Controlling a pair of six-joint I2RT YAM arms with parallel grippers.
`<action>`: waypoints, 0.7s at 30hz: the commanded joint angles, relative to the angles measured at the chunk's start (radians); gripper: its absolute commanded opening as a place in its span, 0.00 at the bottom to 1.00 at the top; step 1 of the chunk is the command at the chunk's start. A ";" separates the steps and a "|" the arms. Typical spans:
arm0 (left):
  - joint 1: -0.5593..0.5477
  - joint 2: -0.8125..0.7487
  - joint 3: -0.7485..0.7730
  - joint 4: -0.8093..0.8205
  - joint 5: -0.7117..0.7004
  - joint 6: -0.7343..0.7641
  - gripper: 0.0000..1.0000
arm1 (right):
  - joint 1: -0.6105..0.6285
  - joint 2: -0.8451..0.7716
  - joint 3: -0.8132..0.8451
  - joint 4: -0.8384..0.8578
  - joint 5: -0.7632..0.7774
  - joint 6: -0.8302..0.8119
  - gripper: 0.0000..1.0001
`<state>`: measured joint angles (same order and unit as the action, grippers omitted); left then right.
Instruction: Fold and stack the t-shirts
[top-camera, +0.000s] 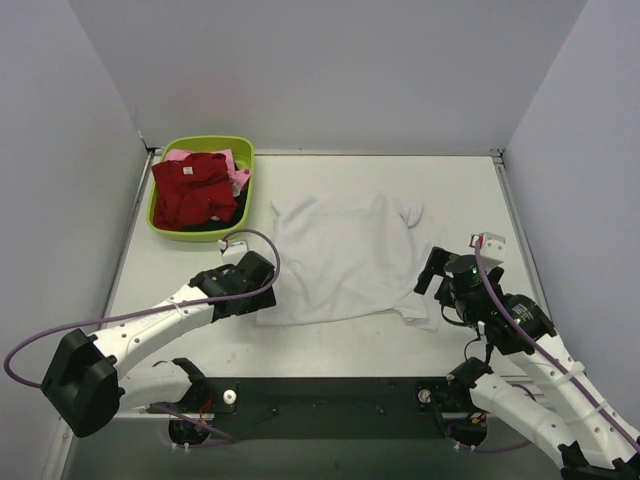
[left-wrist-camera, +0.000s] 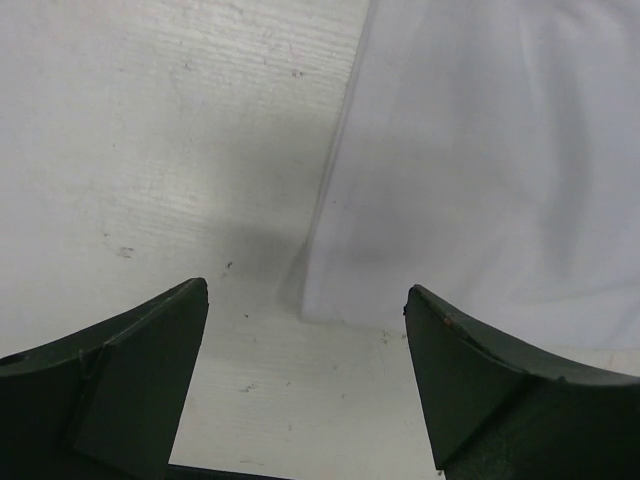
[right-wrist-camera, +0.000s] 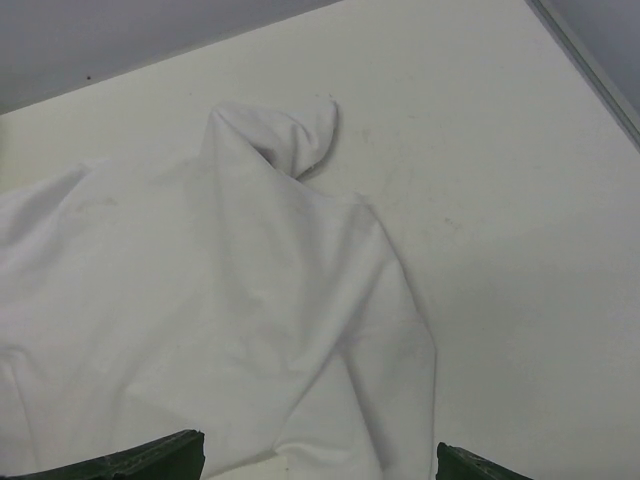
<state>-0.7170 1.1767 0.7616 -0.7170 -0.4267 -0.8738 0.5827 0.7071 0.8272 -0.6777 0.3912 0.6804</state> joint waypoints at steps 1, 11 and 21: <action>-0.042 -0.038 -0.048 0.011 0.028 -0.142 0.88 | 0.014 -0.027 -0.031 -0.062 -0.026 0.051 0.99; -0.114 0.018 -0.136 0.114 0.074 -0.206 0.79 | 0.028 -0.044 -0.059 -0.062 -0.048 0.054 0.98; -0.131 0.123 -0.133 0.154 0.040 -0.223 0.68 | 0.031 -0.054 -0.076 -0.062 -0.049 0.050 0.97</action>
<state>-0.8433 1.2709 0.6250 -0.6136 -0.3584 -1.0615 0.6044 0.6567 0.7643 -0.7189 0.3355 0.7265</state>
